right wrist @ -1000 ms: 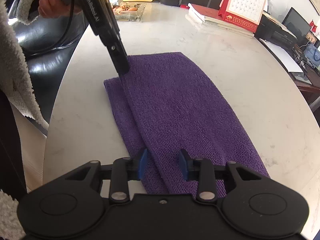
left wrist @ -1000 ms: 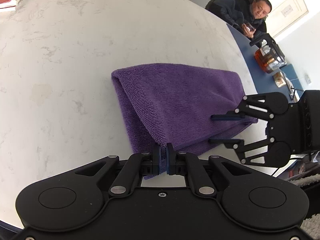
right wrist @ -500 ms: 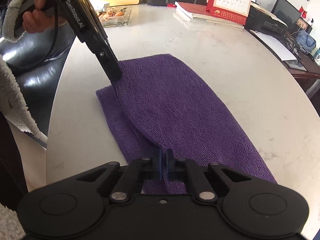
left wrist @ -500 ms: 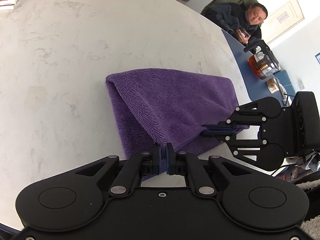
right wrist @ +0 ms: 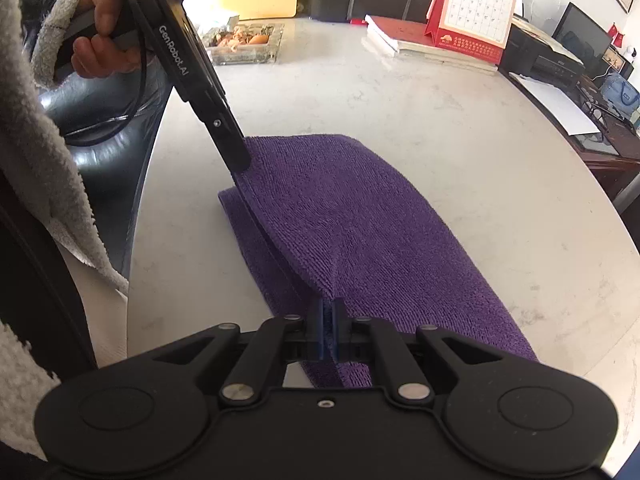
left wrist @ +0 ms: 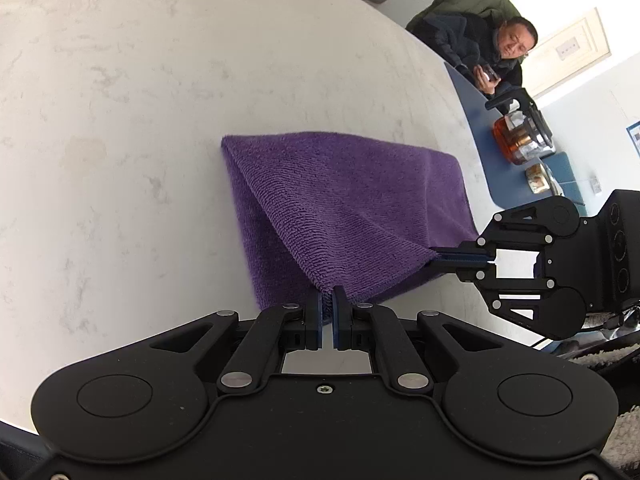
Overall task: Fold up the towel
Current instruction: 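Hold the folded edge with both grippers and press it onto the towel, then open both grippers and release the folded towel edge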
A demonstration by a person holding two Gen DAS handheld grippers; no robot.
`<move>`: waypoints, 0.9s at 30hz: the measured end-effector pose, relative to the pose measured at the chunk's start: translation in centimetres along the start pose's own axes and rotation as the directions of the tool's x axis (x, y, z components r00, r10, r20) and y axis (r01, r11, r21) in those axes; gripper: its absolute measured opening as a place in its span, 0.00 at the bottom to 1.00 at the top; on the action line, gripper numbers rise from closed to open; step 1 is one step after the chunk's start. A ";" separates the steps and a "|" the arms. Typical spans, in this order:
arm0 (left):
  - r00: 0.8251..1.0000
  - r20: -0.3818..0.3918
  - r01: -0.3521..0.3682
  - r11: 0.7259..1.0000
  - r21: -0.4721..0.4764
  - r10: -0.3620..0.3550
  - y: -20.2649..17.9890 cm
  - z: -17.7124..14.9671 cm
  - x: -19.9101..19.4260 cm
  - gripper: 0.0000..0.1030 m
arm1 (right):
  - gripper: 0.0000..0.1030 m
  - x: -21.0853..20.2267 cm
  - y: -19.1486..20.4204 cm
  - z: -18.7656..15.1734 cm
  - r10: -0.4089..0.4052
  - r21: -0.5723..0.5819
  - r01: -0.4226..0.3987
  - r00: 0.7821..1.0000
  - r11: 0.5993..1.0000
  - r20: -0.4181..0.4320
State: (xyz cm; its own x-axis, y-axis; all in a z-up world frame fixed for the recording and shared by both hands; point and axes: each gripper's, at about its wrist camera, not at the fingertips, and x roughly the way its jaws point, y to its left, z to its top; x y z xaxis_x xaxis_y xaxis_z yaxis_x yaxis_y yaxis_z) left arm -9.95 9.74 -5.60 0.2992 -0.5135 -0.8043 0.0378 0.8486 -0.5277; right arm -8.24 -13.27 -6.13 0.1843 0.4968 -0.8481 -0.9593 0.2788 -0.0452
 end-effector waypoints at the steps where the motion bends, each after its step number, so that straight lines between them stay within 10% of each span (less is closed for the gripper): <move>1: 1.000 -0.015 -0.004 1.000 -0.001 0.004 0.2 -0.1 0.4 0.04 | 0.04 0.3 0.1 -0.1 0.005 -0.001 -0.005 1.000 1.000 -0.006; 11: 0.996 -0.075 -0.039 0.999 0.026 0.041 0.9 -0.4 2.1 0.04 | 0.08 1.7 0.7 -0.6 0.030 -0.035 -0.032 0.999 0.999 -0.045; 17: 0.996 -0.085 -0.027 0.999 0.028 0.030 1.3 -0.4 1.9 0.06 | 0.27 1.0 -0.3 -0.7 0.087 0.018 -0.086 0.995 0.996 -0.049; 27: 0.993 -0.096 -0.060 0.995 0.081 0.068 1.0 -1.4 0.9 0.19 | 0.32 1.3 -2.8 1.8 0.137 0.157 -0.146 0.988 0.977 0.069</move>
State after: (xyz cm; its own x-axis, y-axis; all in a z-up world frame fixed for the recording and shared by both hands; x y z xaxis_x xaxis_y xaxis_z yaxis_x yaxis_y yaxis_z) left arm -10.96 9.95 -7.24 0.2083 -0.4648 -0.8606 0.0970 0.8854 -0.4547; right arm -4.91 -11.92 -6.17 0.0656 0.5859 -0.8077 -0.9302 0.3288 0.1630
